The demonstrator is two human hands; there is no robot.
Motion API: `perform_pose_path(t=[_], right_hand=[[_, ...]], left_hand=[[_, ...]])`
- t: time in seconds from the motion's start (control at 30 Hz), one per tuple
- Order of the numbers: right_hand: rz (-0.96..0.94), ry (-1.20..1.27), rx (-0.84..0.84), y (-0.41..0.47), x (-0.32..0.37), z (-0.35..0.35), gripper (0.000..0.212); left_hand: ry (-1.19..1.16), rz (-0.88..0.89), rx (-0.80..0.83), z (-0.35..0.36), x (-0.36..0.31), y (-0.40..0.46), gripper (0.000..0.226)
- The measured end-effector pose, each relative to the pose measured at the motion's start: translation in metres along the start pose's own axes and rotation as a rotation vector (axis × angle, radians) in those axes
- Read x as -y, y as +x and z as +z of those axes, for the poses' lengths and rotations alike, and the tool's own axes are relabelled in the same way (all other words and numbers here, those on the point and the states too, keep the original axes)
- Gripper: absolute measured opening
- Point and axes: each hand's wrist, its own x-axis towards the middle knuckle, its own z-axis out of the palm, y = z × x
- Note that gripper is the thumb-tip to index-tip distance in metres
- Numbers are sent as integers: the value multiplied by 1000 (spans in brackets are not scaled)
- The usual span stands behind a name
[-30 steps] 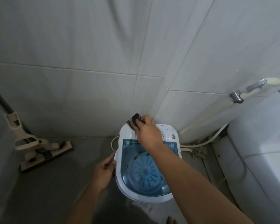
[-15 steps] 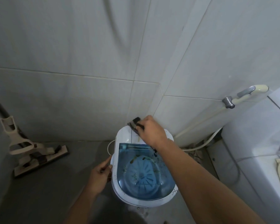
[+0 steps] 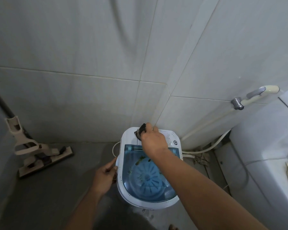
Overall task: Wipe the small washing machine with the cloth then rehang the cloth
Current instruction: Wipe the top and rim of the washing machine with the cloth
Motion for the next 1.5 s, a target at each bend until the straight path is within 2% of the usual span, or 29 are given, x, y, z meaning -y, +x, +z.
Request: perform_pose_path(t=[0.17, 0.27, 0.33, 0.4, 0.43, 0.5, 0.57, 0.6, 0.7, 0.77, 0.9, 1.0, 1.07, 1.13, 1.23, 1.4, 1.5], right_hand=[[-64, -86, 62, -13, 9, -3, 37], [-65, -42, 134, -23, 9, -3, 31], [-46, 74, 215, -25, 1, -6, 23], [39, 378, 281, -21, -13, -14, 24], [84, 519, 272, -17, -20, -19, 32], [151, 638, 121, -6, -30, -31, 35], [165, 541, -45, 9, -33, -36, 31], [161, 472, -68, 17, -32, -36, 31], [136, 292, 0, 32, -20, -22, 30], [134, 256, 0, 23, -6, -3, 26], [14, 318, -112, -16, 14, 30, 24], [-67, 492, -50, -23, 3, 24, 27], [59, 626, -158, -17, -13, 14, 28], [231, 623, -287, -12, -31, 10, 30], [246, 434, -285, -18, -37, 21, 28], [248, 584, -356, -47, -36, 47, 33], [465, 720, -348, -52, -46, 48, 35]], left_hand=[[79, 10, -19, -1, -1, 2, 41], [151, 29, -12, -2, -6, -1, 43], [177, 28, -1, -1, -10, -3, 43], [159, 12, -7, 0, -9, -2, 42], [142, 2, -11, 1, -9, -1, 41], [138, -19, -21, 0, -6, 3, 41], [181, -31, -29, -3, -5, 5, 39], [199, -35, -31, -3, -5, 6, 38], [215, -33, -34, -3, -7, 6, 38], [200, -41, -33, -1, -9, 5, 37], [176, -47, -51, -1, -7, 8, 36], [165, -58, -58, -2, -3, 10, 36], [177, -54, -63, -2, -2, 11, 36], [184, -53, -58, -1, -4, 9, 38], [179, -57, -65, 0, -6, 9, 39], [182, -65, -68, 1, -8, 7, 38], [178, -67, -65, 1, -7, 7, 39]])
